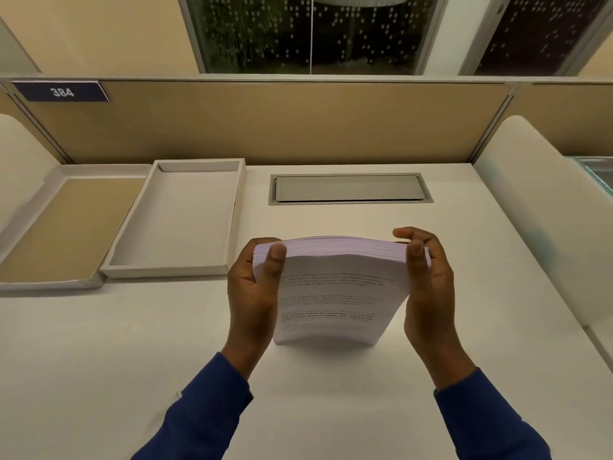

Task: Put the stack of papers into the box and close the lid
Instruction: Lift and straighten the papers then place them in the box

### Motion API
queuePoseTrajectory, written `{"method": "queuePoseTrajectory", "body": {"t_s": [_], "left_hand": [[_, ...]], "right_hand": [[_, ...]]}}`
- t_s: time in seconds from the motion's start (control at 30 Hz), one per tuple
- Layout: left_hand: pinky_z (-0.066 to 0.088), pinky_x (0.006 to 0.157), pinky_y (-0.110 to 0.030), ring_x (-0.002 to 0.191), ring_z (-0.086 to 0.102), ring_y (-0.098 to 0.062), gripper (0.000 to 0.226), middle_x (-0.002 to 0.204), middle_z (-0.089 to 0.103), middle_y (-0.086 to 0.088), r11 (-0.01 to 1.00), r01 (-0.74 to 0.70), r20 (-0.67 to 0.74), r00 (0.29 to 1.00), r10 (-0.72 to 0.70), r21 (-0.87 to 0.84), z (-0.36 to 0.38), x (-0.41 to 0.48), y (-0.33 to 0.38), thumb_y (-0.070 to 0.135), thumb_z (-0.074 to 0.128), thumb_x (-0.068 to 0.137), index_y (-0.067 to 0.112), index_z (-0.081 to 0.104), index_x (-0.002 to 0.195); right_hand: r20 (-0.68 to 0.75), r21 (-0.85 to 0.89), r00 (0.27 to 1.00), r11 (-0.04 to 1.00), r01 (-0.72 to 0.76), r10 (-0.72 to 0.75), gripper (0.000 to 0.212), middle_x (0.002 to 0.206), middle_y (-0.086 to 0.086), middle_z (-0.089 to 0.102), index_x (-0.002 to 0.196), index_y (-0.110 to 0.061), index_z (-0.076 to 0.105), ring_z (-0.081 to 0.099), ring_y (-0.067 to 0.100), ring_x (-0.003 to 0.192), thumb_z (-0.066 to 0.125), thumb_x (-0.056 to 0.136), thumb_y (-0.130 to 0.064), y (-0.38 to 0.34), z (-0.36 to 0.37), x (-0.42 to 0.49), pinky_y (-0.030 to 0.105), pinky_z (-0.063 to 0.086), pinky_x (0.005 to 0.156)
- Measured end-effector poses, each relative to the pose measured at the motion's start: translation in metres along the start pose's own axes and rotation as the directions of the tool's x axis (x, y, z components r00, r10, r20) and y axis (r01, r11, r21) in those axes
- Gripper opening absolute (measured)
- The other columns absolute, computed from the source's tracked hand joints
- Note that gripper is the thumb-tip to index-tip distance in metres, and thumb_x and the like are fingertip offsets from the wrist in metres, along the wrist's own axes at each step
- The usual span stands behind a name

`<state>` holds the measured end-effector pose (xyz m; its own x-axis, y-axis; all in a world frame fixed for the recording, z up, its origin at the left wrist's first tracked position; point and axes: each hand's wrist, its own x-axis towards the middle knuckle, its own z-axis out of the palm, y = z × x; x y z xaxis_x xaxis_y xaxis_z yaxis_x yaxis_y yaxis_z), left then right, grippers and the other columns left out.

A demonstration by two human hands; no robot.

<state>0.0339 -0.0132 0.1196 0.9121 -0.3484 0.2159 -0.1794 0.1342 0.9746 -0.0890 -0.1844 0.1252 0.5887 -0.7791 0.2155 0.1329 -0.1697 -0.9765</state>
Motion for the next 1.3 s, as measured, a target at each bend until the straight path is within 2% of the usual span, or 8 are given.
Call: {"method": "queuePoseTrajectory", "body": {"t_s": [0.13, 0.27, 0.4, 0.53, 0.63, 0.97, 1.1, 1.3], "left_hand": [[0.059, 0.075, -0.019, 0.106, 0.07, -0.016, 0.056, 0.109, 0.072, 0.006, 0.998, 0.047, 0.134, 0.99, -0.053, 0.047, -0.018, -0.019, -0.039, 0.057, 0.071, 0.084, 0.022, 0.061, 0.127], [0.057, 0.079, -0.01, 0.112, 0.062, 0.003, 0.045, 0.111, 0.065, 0.032, 0.964, 0.137, 0.218, 0.958, -0.188, 0.227, -0.032, -0.04, -0.095, 0.032, 0.071, 0.092, 0.021, 0.057, 0.133], [0.056, 0.085, -0.011, 0.117, 0.06, 0.0, 0.044, 0.115, 0.065, 0.031, 0.935, 0.23, 0.213, 0.933, -0.29, 0.27, -0.043, -0.051, -0.131, 0.017, 0.069, 0.096, 0.034, 0.054, 0.134], [0.056, 0.086, -0.013, 0.112, 0.065, -0.003, 0.039, 0.115, 0.069, 0.024, 0.935, 0.239, 0.193, 0.936, -0.293, 0.261, -0.049, -0.045, -0.139, 0.018, 0.064, 0.1, 0.051, 0.056, 0.118], [0.061, 0.081, -0.022, 0.106, 0.069, -0.007, 0.027, 0.113, 0.07, 0.022, 0.935, 0.251, 0.163, 0.941, -0.297, 0.251, -0.061, -0.032, -0.141, 0.022, 0.063, 0.1, 0.044, 0.058, 0.115], [0.062, 0.075, -0.024, 0.094, 0.071, -0.004, 0.02, 0.11, 0.071, 0.013, 0.916, 0.176, 0.057, 0.976, -0.21, 0.359, -0.188, 0.085, -0.115, 0.023, 0.061, 0.101, 0.022, 0.059, 0.121], [0.06, 0.077, -0.028, 0.096, 0.07, -0.016, 0.019, 0.113, 0.07, -0.001, 0.887, 0.225, -0.053, 0.973, -0.223, 0.402, -0.235, 0.146, -0.116, 0.017, 0.059, 0.102, 0.011, 0.059, 0.12], [0.051, 0.085, -0.03, 0.103, 0.064, -0.021, 0.027, 0.121, 0.065, -0.001, 0.796, 0.347, -0.126, 0.936, -0.33, 0.496, -0.283, 0.216, -0.148, 0.019, 0.057, 0.101, 0.009, 0.057, 0.126]], "right_hand": [[0.166, -0.088, 0.985, 0.995, -0.036, 0.051, 0.052, 0.111, -0.017, 0.071, 0.124, -0.043, 0.056, 0.069, 0.006, 0.105, 0.072, 0.08, -0.065, 0.046, -0.02, -0.025, 0.018, 0.058, 0.077], [0.203, -0.235, 0.956, 0.959, -0.16, 0.21, 0.042, 0.112, -0.029, 0.068, 0.116, -0.056, 0.055, 0.066, 0.002, 0.107, 0.075, 0.081, -0.042, 0.092, -0.027, -0.054, 0.019, 0.06, 0.079], [0.149, -0.227, 0.95, 0.945, -0.237, 0.274, 0.034, 0.107, -0.026, 0.071, 0.108, -0.055, 0.062, 0.066, 0.0, 0.104, 0.073, 0.079, -0.042, 0.104, -0.022, -0.057, 0.017, 0.06, 0.076], [0.138, -0.212, 0.95, 0.945, -0.249, 0.282, 0.043, 0.114, -0.018, 0.072, 0.123, -0.04, 0.06, 0.068, 0.004, 0.108, 0.075, 0.083, -0.038, 0.1, -0.01, -0.049, 0.018, 0.059, 0.08], [0.144, -0.189, 0.941, 0.942, -0.278, 0.306, 0.047, 0.116, -0.015, 0.073, 0.13, -0.031, 0.059, 0.072, 0.01, 0.104, 0.075, 0.085, -0.035, 0.096, 0.012, -0.041, 0.028, 0.063, 0.079], [0.246, -0.096, 0.882, 0.915, -0.392, 0.403, 0.031, 0.111, -0.013, 0.077, 0.116, -0.038, 0.064, 0.076, 0.011, 0.097, 0.078, 0.088, -0.031, 0.086, 0.191, 0.024, 0.031, 0.064, 0.077], [0.36, -0.12, 0.814, 0.888, -0.444, 0.456, 0.028, 0.121, -0.003, 0.074, 0.122, -0.027, 0.065, 0.073, 0.019, 0.105, 0.07, 0.094, -0.024, 0.09, 0.281, 0.068, 0.039, 0.061, 0.09], [0.383, -0.238, 0.732, 0.825, -0.512, 0.564, 0.015, 0.12, 0.008, 0.072, 0.106, -0.02, 0.067, 0.071, 0.025, 0.1, 0.062, 0.095, -0.011, 0.115, 0.374, 0.11, 0.037, 0.06, 0.083]]}}
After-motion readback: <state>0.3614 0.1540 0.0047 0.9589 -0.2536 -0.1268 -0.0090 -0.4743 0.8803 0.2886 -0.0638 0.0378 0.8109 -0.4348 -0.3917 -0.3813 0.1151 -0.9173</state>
